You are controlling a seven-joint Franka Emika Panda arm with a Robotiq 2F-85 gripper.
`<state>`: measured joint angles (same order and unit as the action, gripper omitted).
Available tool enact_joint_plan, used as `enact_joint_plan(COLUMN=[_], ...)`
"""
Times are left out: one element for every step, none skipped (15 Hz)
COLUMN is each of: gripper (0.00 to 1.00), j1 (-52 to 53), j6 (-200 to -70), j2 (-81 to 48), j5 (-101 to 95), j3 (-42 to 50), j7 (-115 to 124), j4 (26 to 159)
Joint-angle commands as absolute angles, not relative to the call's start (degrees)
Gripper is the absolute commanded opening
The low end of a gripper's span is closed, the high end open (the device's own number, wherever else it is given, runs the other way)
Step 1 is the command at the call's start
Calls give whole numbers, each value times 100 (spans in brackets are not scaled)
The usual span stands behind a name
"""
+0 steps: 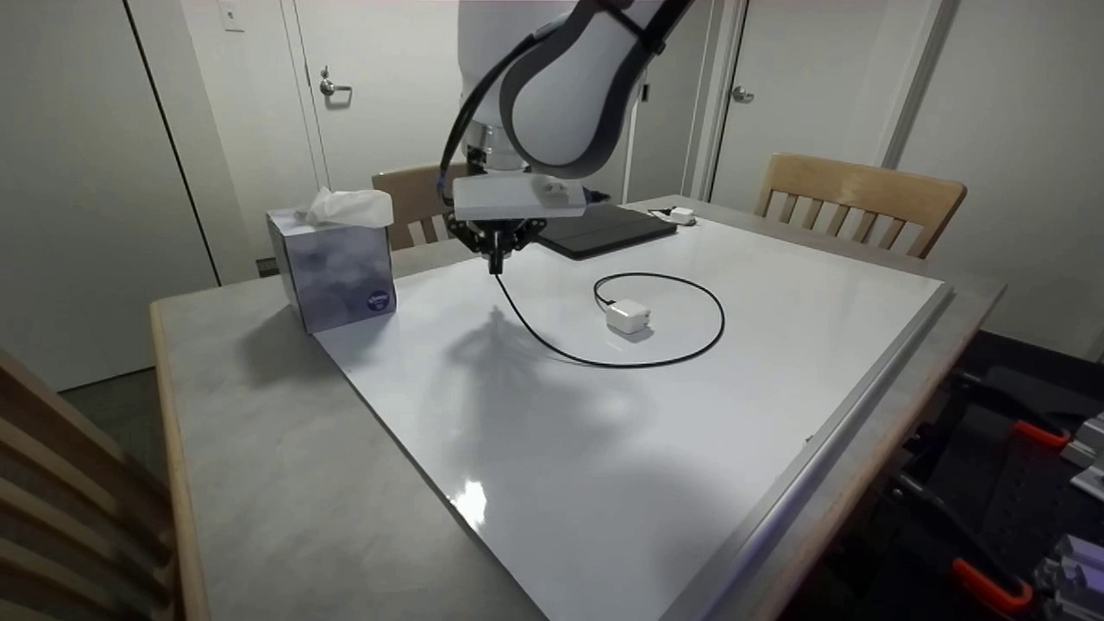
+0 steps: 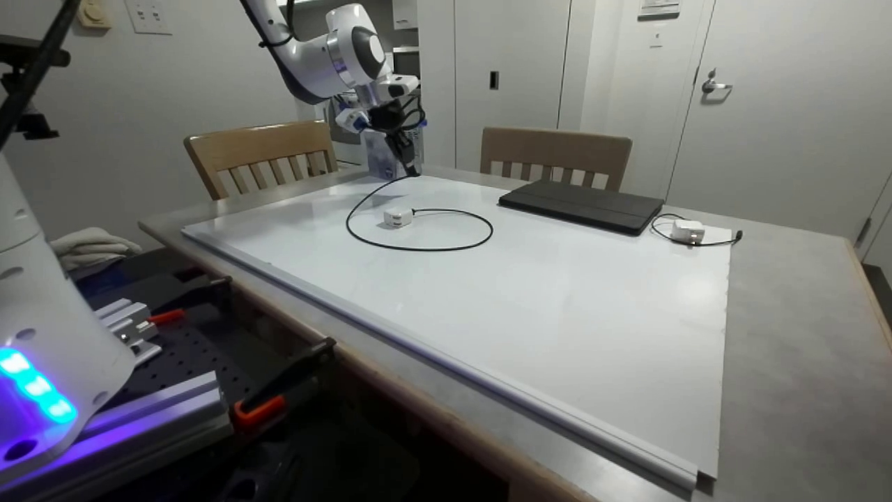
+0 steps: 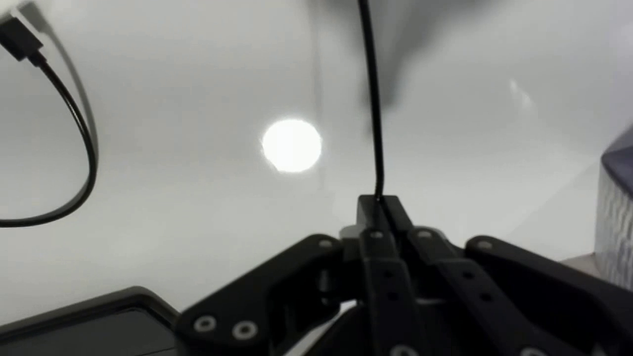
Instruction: Wind the charger
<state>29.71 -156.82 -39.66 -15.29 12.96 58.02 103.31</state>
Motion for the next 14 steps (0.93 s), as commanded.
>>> enact_joint_plan(gripper=[1,1,1,1,1,1,1,1,1,1,1,1,1,1], j1=[2986,2956,2949,2921,2875,2820,2754,2730,2696,2667,2645,2641,2637,2656], j6=[-15467,-15419,-15401,-15348,-15275,-15222,-15140,-15095,-15047,-15043,-15041,-15054,-15046,-15044], j2=[-4098,-4102,-4132,-4141,-4151,-4177,-4171,-4206,-4189,-4220,-4218,-4210,-4212,-4189], j5=[-1395,-1396,-1412,-1420,-1421,-1415,-1399,-1423,-1441,-1459,-1477,-1501,-1524,-1565], j3=[1596,1659,1737,1797,1839,1869,1884,1931,1959,2003,2051,2112,2175,2259], j7=[6654,6920,7216,7486,7747,8010,8250,8550,8850,9150,9458,9776,10096,10426], j4=[10013,9956,9903,9848,9793,9730,9694,9658,9691,9683,9733,9792,9824,9898])
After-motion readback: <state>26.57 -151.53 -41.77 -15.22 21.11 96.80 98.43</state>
